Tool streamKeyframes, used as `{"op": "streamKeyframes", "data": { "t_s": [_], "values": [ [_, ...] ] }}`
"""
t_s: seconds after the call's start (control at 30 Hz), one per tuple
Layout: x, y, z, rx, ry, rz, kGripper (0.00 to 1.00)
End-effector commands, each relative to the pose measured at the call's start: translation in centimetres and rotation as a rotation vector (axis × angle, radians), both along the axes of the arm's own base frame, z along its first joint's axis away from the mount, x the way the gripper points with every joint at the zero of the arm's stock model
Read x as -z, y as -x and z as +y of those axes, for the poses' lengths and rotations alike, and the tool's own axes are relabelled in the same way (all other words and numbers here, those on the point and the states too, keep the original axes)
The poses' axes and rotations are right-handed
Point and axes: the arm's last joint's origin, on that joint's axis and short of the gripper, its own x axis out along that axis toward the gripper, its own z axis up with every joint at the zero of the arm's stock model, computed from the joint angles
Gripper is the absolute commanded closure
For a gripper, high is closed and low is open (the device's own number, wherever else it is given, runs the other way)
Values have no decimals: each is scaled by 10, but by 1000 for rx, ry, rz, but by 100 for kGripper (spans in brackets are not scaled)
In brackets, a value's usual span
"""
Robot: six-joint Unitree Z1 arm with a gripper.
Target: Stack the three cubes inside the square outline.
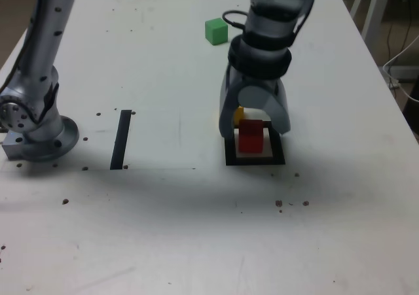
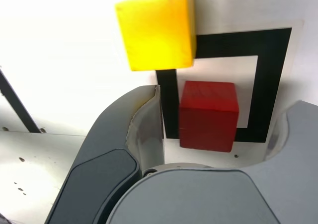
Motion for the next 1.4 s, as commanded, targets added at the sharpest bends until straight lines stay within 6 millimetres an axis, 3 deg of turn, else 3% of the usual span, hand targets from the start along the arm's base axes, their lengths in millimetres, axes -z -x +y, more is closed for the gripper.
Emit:
{"op": "streamKeyframes", "data": {
  "t_s": [0.0, 0.5, 0.93, 1.2, 1.37],
  "values": [
    [-8, 6, 3, -11, -10, -11, 1],
    [-10, 27, 28, -52, -65, 50, 1],
    [7, 21, 57, -54, -57, 78, 3],
    [21, 9, 63, -36, -53, 111, 9],
    [21, 7, 65, -37, -61, 125, 20]
  ]
}}
